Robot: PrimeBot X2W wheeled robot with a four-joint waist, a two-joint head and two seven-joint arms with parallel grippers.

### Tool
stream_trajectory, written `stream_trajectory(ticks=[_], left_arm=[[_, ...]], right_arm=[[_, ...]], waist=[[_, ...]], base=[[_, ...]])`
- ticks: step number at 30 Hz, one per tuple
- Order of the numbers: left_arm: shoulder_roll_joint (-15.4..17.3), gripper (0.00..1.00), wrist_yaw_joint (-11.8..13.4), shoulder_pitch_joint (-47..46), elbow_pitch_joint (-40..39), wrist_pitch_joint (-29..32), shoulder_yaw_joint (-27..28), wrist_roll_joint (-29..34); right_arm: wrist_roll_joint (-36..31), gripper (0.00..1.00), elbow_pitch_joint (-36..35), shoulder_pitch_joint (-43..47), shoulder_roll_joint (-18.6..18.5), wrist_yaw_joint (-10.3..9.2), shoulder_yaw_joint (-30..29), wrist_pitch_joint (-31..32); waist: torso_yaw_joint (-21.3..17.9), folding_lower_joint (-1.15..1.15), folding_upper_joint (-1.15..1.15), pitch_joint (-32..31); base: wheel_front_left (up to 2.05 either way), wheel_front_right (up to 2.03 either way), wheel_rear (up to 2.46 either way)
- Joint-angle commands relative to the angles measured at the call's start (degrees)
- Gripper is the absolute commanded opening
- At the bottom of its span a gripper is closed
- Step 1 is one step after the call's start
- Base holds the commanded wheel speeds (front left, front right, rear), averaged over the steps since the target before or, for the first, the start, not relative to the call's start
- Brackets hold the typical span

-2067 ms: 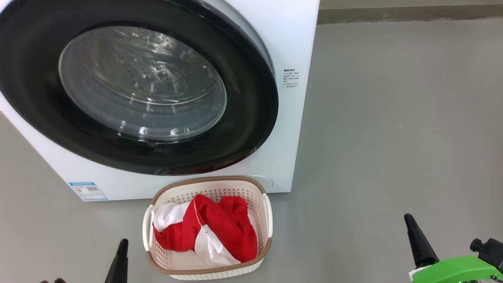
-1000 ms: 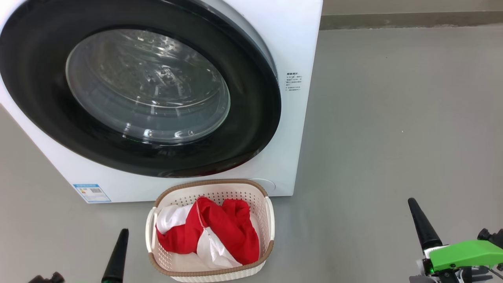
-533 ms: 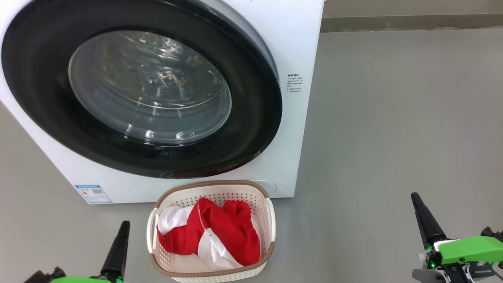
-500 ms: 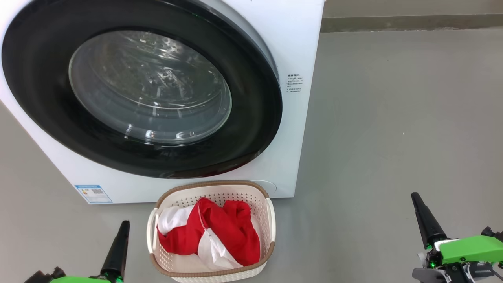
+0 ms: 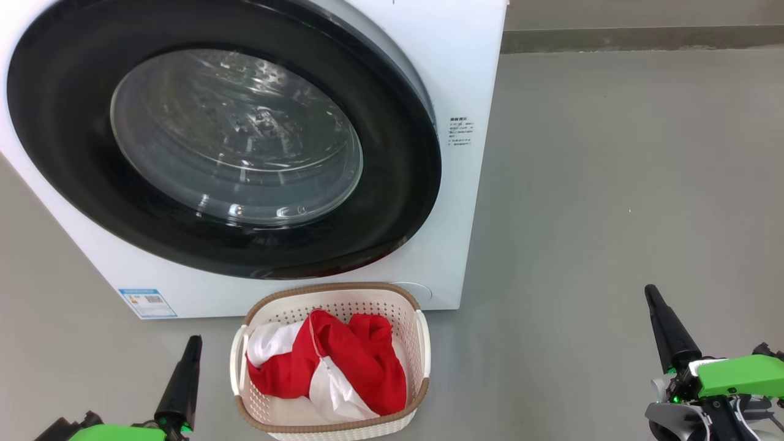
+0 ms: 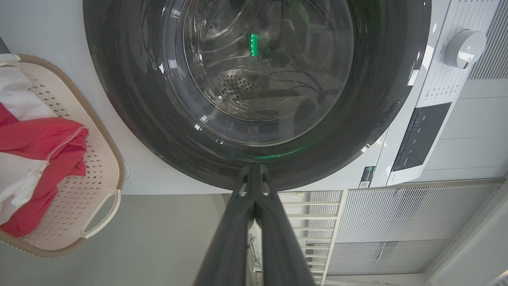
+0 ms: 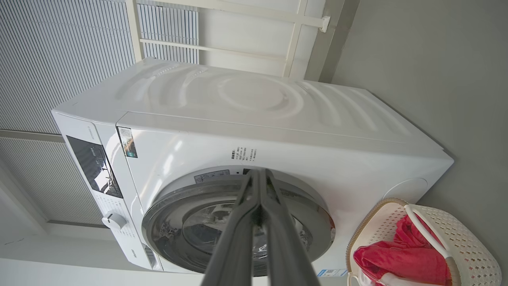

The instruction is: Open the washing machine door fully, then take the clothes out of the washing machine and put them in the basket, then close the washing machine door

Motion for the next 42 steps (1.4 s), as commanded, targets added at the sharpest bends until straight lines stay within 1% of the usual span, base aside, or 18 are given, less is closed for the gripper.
stream_trajectory(ticks=[1,42], left_arm=[[0.5,0.0,0.0,-2.2,-1.2,0.5,2.1,-0.6],[0.3,0.0,0.0,-2.2,-1.2,0.7,2.3,-0.4]], right_arm=[[0.5,0.0,-1.6,-2.3,-0.5,-0.04,1.0,0.2],[0.0,0.0,-1.6,-2.4,0.0,-0.04,0.4,0.7]], waist=[[0.0,0.0,0.0,0.0],[0.0,0.0,0.0,0.0]], base=[[0.0,0.0,0.0],[0.0,0.0,0.0]])
